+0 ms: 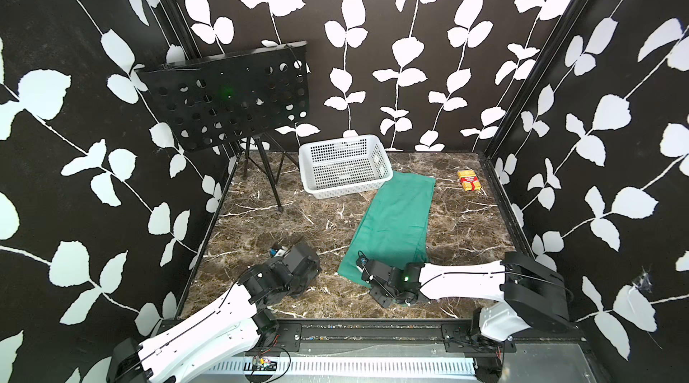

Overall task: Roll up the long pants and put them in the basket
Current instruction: Roll the long pant at the center of the board.

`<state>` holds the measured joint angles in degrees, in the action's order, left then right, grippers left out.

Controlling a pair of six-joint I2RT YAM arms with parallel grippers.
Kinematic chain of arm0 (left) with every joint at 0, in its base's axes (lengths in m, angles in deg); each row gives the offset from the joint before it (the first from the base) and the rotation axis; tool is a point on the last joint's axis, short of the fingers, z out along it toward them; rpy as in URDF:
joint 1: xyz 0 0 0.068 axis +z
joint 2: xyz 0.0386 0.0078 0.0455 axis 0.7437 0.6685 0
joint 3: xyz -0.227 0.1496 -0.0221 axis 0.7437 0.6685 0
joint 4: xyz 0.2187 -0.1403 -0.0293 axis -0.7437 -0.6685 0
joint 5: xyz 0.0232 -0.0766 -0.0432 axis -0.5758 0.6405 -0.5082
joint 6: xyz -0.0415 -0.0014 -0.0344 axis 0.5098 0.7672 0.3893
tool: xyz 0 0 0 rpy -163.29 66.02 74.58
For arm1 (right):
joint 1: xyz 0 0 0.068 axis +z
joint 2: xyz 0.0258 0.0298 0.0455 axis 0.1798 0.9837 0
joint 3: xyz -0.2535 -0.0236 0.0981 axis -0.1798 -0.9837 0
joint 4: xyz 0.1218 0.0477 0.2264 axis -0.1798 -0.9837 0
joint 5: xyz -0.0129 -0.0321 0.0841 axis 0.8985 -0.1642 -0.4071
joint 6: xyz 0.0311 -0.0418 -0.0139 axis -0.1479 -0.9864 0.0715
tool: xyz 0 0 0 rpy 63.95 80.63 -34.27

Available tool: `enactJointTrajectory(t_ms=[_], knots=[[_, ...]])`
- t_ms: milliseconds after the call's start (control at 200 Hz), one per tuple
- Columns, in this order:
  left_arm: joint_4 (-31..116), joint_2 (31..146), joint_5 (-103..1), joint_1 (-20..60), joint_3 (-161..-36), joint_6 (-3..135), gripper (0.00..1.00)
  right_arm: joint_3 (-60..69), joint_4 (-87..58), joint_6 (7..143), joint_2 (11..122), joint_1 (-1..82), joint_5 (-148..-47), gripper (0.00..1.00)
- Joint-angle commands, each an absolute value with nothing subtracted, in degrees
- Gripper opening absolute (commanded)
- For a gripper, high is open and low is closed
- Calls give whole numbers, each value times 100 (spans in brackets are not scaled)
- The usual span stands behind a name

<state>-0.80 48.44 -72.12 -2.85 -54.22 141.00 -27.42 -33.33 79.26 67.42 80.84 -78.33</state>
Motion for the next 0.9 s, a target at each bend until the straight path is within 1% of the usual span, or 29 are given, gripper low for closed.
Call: enactJointTrajectory(t_ms=[0,45,105,190,335,425,595,675,745,810,825,895], knots=[[1143,5291,-6880,-543,-5091,14408,62,-2584,-3081,8156,6809,8137,-8128,22],[1610,5587,-6815,-627,-5022,14490,63,-2646,-3050,8251,6716,8137,-8069,28],[2062,5994,-6748,-686,-5042,14527,64,-2777,-3072,8383,6486,8138,-7920,46],[2617,6473,-6672,-714,-5090,14538,64,-3079,-3119,8511,5983,8137,-7672,53],[3261,7068,-6634,-715,-5144,14571,60,-3716,-3337,8672,4942,8146,-7291,55],[3354,7387,-6556,-716,-5253,14578,54,-3989,-3503,8747,4452,8146,-7195,52],[2994,7784,-6492,-715,-5471,14757,35,-4151,-3786,8742,3940,8155,-7143,49],[2890,7908,-6594,-715,-5517,14889,21,-4184,-3804,8640,3840,8168,-7208,49],[2869,7964,-6746,-706,-5518,14954,11,-4121,-3873,8543,3850,8197,-7169,52],[2675,7955,-6862,-706,-5565,14969,2,-4018,-3800,8287,3947,8420,-7036,54],[2611,7950,-6884,-706,-5593,14969,0,-3982,-3771,8207,3991,8491,-6980,55],[2254,7872,-6971,-697,-5679,14967,0,-3809,-3636,7764,4287,8886,-6731,57]])
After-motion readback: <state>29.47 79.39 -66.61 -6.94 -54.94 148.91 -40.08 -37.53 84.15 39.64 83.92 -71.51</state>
